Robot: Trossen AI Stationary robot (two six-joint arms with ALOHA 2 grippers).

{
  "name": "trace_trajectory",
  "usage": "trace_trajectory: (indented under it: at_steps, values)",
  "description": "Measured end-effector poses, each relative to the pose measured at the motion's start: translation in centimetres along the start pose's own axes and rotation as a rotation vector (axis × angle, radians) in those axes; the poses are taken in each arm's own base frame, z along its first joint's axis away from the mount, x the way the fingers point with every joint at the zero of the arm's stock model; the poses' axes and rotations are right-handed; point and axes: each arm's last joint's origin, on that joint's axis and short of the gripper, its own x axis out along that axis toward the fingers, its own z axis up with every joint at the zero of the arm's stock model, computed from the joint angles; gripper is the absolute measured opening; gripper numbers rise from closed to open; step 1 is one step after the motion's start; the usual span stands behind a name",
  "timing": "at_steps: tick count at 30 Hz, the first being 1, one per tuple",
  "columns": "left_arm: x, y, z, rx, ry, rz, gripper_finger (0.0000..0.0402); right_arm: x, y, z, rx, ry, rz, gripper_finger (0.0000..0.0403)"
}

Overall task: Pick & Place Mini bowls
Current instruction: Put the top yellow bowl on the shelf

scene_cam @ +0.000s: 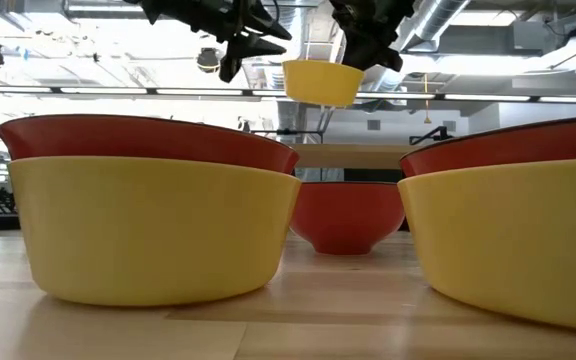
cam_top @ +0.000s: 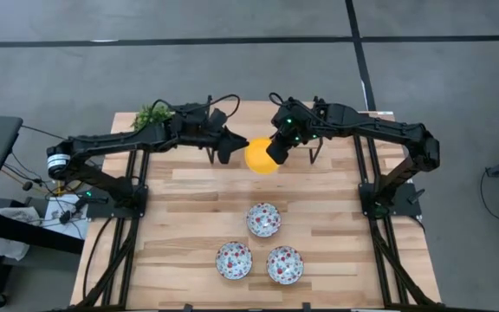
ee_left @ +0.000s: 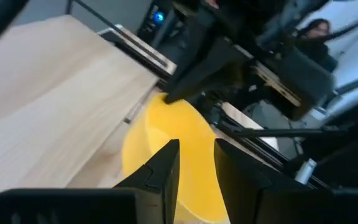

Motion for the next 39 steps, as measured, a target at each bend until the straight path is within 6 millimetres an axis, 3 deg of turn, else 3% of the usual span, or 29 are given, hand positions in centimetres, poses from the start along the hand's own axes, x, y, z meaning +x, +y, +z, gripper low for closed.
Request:
trace_trajectory:
  at_steps: [18,30,39]
  values:
    - [0.4,-0.1,-0.6,-0.006,0.027,0.041,0.0173,0.0,0.3,0.3,0.015,-0.034,0.017,0.0000]
    - [0.5,0.5,-1.7,0.013,0.072,0.063,0.0173,0.0,0.5,0.8,0.017,-0.084,0.034,0.0000]
    - [0.5,0.6,-1.7,0.027,0.057,0.095,0.0149,-0.1,0.9,0.7,0.007,-0.085,0.041,0.0000]
